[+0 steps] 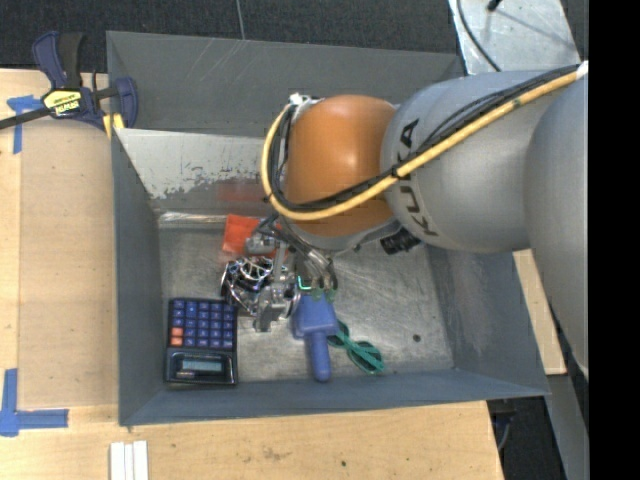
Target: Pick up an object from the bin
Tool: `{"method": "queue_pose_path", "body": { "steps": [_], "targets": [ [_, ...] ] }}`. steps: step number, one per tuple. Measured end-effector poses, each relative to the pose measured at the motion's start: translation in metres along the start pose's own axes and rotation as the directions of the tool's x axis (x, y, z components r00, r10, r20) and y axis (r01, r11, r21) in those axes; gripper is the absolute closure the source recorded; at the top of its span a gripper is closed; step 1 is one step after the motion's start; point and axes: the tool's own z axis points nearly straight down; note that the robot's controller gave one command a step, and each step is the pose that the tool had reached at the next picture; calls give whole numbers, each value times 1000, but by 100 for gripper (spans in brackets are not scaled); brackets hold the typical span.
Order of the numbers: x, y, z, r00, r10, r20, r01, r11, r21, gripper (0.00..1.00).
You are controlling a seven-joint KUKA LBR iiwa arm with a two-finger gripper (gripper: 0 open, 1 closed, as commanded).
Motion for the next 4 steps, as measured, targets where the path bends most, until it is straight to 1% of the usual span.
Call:
{"method": "queue_pose_path", "body": {
  "steps": [1, 2, 3, 4],
  "targets": [
    [-2, 0, -4, 1000, 2, 7, -2, 1000, -1, 0],
    [13, -24, 39, 1000, 20, 15, -20, 1000, -4, 0],
    [0, -48, 86, 993, 113, 21, -113, 994, -6, 100],
    [0, -48, 86, 993, 114, 21, -114, 993, -7, 100]
  ]
}}
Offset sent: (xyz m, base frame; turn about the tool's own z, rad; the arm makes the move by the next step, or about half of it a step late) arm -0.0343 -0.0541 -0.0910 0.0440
